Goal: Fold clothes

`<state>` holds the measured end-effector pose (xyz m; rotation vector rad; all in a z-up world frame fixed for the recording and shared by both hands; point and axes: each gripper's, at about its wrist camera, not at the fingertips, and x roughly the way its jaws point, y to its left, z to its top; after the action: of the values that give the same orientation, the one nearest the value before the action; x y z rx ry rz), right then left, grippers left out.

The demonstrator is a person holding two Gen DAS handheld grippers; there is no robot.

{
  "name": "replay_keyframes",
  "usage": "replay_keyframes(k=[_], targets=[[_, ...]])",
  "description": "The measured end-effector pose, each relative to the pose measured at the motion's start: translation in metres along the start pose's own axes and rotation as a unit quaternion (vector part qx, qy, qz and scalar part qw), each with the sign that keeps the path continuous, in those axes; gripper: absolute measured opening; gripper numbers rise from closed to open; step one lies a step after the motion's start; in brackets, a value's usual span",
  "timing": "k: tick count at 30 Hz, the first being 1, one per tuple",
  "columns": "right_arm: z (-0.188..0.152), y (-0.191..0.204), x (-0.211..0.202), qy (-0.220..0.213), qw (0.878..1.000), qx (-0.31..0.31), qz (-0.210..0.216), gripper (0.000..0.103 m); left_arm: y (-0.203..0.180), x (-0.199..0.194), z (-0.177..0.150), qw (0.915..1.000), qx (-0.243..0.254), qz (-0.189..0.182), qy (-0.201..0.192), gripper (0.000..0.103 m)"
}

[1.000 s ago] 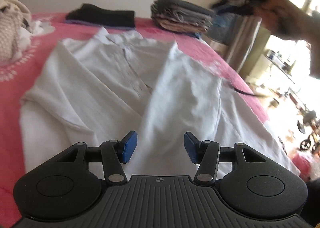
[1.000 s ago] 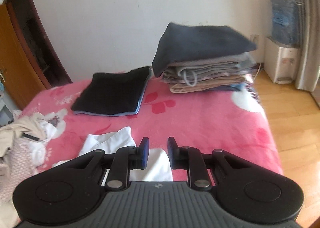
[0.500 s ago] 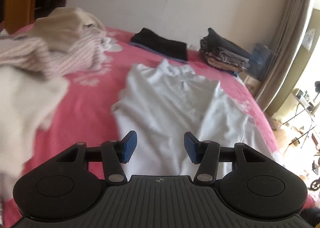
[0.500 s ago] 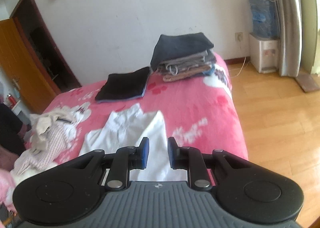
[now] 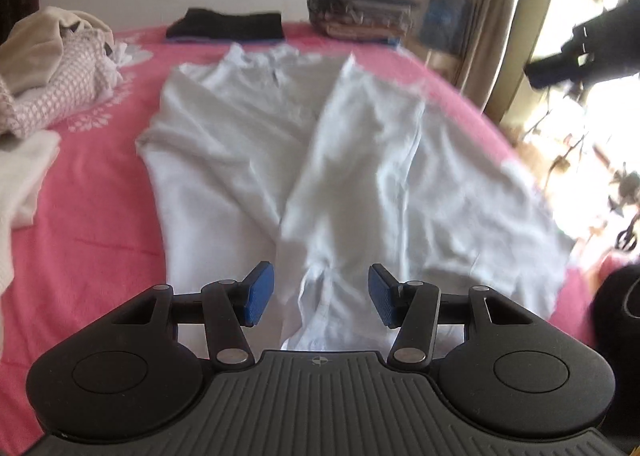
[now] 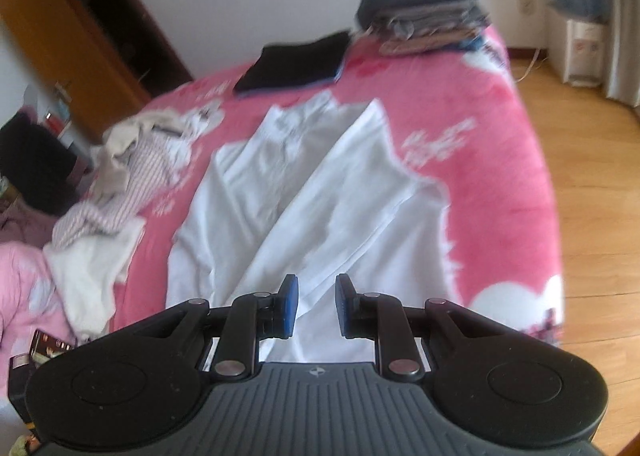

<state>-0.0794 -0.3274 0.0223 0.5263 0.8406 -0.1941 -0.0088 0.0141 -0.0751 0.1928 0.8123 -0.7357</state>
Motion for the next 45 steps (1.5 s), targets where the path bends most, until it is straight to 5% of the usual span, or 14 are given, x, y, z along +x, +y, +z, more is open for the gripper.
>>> replay_keyframes(k=[7,12,17,22,25,31,36,45], targets=[[-0.040,0.035,0.073,0.079,0.992,-0.024,0.096,0.022,-0.001,0.008,-0.033,0.9981,0.033,0.051,0.007,0.049],[-0.071,0.065,0.128,0.119,0.980,-0.037,0.158,0.021,-0.013,0.000,-0.043,0.9922,0.104,0.065,-0.022,0.031],[-0.078,0.082,0.157,0.128,0.974,-0.038,0.181,0.020,-0.028,0.003,-0.054,0.9746,0.213,0.065,-0.024,0.013],[-0.071,0.097,0.157,0.099,0.971,-0.068,0.206,0.020,-0.039,0.006,-0.070,0.9517,0.301,0.060,-0.013,0.009],[-0.076,0.112,0.161,0.107,0.962,-0.109,0.226,0.020,-0.041,0.010,-0.078,0.9462,0.318,0.058,0.001,0.009],[-0.110,0.127,0.198,0.149,0.948,-0.227,0.166,0.018,-0.038,0.001,-0.077,0.9549,0.290,0.060,0.020,0.012],[-0.103,0.111,0.206,0.154,0.954,-0.168,0.197,0.017,-0.028,-0.010,-0.077,0.9589,0.272,0.077,0.028,0.012],[-0.097,0.103,0.198,0.148,0.955,-0.127,0.224,0.019,-0.007,-0.012,-0.044,0.9831,0.171,0.062,0.022,0.016]])
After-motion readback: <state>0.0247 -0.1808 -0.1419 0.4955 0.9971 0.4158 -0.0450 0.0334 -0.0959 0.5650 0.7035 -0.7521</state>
